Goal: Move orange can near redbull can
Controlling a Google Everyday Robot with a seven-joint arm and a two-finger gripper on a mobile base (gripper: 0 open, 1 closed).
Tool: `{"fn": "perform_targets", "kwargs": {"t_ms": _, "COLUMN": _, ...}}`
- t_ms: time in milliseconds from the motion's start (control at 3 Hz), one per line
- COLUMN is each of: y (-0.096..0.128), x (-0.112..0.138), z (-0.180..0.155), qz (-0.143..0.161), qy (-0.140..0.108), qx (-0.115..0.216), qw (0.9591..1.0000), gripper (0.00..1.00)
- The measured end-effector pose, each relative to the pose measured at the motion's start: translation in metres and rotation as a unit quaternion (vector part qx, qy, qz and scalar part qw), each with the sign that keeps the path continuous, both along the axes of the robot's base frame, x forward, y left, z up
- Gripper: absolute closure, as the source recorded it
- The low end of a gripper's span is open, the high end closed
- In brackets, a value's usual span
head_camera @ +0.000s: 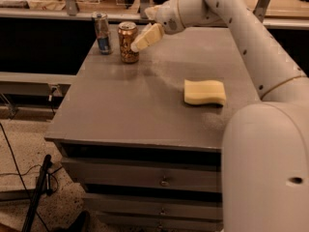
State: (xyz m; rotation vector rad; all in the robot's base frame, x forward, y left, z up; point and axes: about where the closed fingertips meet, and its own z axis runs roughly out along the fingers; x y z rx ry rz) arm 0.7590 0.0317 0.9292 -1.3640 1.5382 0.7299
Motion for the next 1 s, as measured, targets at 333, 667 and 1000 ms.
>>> {"fn": "perform_targets", "kwargs": {"t_ms": 333, "y": -0.062, "x": -0.031, "z": 0.024, "qz": -0.035, "qy": -0.018, "qx": -0.004, "qw": 0.9992, "gripper": 0.00}}
{"fn": "perform_targets", "kwargs": {"t_ms": 667, "y": -0.093, "x": -0.050, "z": 0.028, "qz": -0.056, "qy": -0.003, "qx": -0.014, "qw": 0.9983, "gripper": 0.00}}
{"fn": "perform_targets", "kwargs": {"t_ms": 1000, "y": -0.093, "x": -0.050, "z": 0.028, "qz": -0.056, "qy": -0.003, "qx": -0.014, "qw": 0.9983, "gripper": 0.00}}
